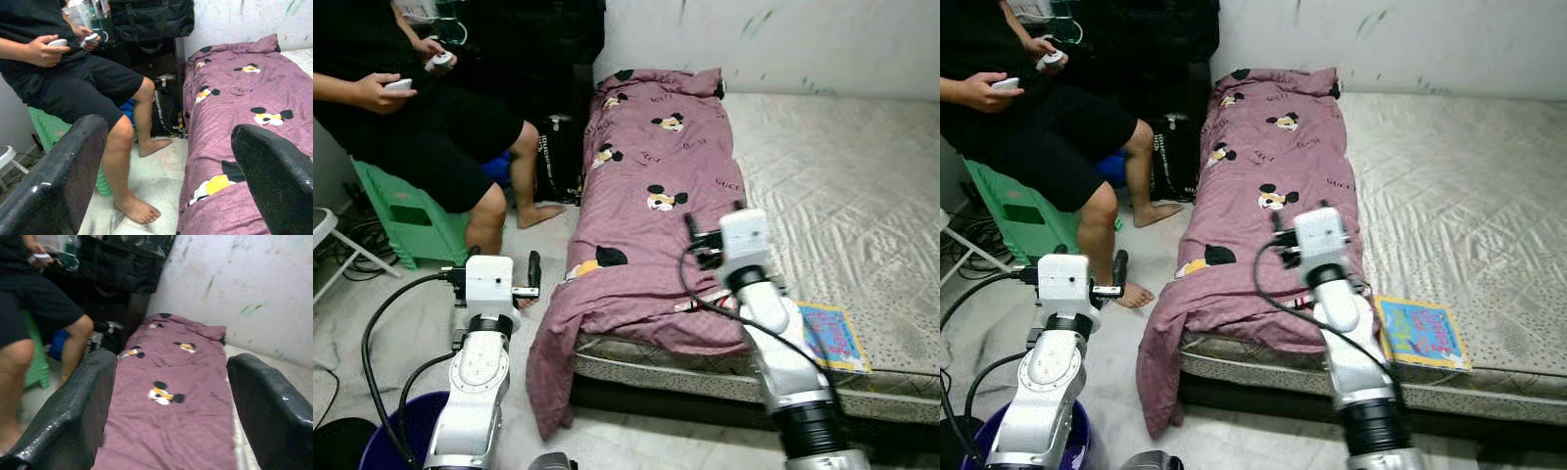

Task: Clean up the room

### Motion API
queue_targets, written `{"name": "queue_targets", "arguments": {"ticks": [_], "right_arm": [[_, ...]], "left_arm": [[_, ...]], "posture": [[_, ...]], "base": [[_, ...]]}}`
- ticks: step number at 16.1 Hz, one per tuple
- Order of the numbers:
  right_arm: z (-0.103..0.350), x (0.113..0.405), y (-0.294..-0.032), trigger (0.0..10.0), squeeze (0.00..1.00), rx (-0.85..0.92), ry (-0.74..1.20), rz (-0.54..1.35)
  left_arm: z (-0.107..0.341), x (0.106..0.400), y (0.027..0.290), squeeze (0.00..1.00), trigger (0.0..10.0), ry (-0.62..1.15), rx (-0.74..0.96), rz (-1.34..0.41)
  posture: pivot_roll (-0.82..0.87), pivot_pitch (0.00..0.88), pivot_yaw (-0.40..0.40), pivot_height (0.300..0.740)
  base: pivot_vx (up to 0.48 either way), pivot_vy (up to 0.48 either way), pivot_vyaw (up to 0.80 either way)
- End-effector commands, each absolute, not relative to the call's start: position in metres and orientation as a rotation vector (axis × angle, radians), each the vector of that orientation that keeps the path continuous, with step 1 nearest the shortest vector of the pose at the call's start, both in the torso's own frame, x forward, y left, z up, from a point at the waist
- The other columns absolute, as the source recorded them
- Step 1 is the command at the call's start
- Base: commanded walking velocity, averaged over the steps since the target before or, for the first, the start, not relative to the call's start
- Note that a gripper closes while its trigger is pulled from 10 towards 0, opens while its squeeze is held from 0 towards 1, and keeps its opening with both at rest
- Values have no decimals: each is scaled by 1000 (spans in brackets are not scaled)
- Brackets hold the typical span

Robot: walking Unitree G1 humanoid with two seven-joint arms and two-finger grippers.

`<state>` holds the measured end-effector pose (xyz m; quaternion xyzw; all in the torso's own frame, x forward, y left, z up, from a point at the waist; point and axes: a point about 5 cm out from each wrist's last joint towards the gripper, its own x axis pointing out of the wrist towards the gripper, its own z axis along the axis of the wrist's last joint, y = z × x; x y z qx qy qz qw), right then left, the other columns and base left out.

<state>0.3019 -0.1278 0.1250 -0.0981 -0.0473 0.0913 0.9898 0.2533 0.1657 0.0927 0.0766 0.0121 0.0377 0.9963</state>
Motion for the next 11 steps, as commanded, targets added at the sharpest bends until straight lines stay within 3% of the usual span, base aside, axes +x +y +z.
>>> {"name": "queue_targets", "arguments": {"ticks": [1,5,11], "right_arm": [[125,303,-130,10000,0,-193,-91,180],[124,300,-131,10000,0,-194,-88,179],[126,302,-128,10000,0,-201,-97,191]], "left_arm": [[96,255,165,0,10000,15,153,63],[96,255,163,0,10000,17,142,51],[98,255,161,0,10000,-4,134,24]], "posture": [[-66,0,17,740],[-69,0,16,740],[-65,0,12,740]], "base": [[0,0,-800],[0,0,-725],[45,0,0]]}}
